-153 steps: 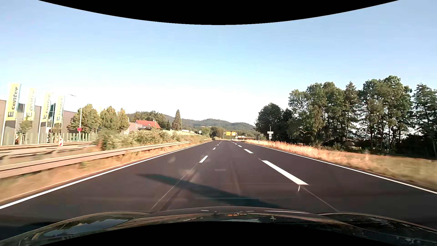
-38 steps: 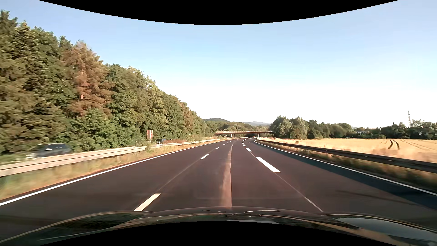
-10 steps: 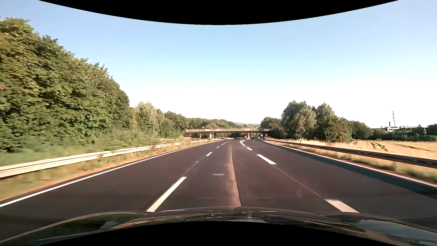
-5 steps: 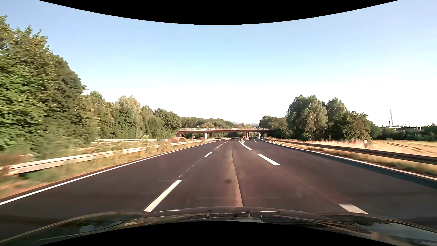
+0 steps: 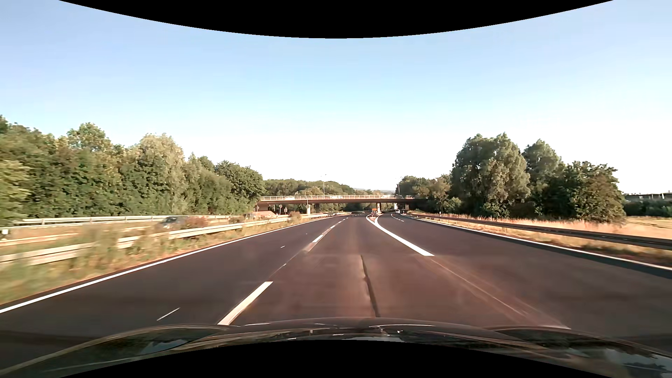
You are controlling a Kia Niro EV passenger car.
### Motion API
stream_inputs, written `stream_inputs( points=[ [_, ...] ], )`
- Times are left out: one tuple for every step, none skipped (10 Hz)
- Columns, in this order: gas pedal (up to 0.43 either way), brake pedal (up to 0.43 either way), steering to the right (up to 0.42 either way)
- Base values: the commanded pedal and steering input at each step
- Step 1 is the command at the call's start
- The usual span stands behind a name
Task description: Follow the waypoints while adhering to traffic rules and regulations
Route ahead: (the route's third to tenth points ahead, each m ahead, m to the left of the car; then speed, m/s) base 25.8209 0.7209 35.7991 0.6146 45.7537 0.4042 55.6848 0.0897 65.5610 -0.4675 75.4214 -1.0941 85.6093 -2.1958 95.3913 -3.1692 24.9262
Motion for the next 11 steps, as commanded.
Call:
stream_inputs(
  points=[
    [0.209, 0.000, 0.008],
    [0.209, 0.000, 0.008],
    [0.209, 0.000, 0.008],
    [0.209, 0.000, 0.007],
    [0.209, 0.000, 0.007],
    [0.209, 0.000, 0.006],
    [0.209, 0.000, 0.006],
    [0.209, 0.000, 0.006],
    [0.209, 0.000, 0.006],
    [0.209, 0.000, 0.006],
    [0.209, 0.000, 0.006]
  ],
)
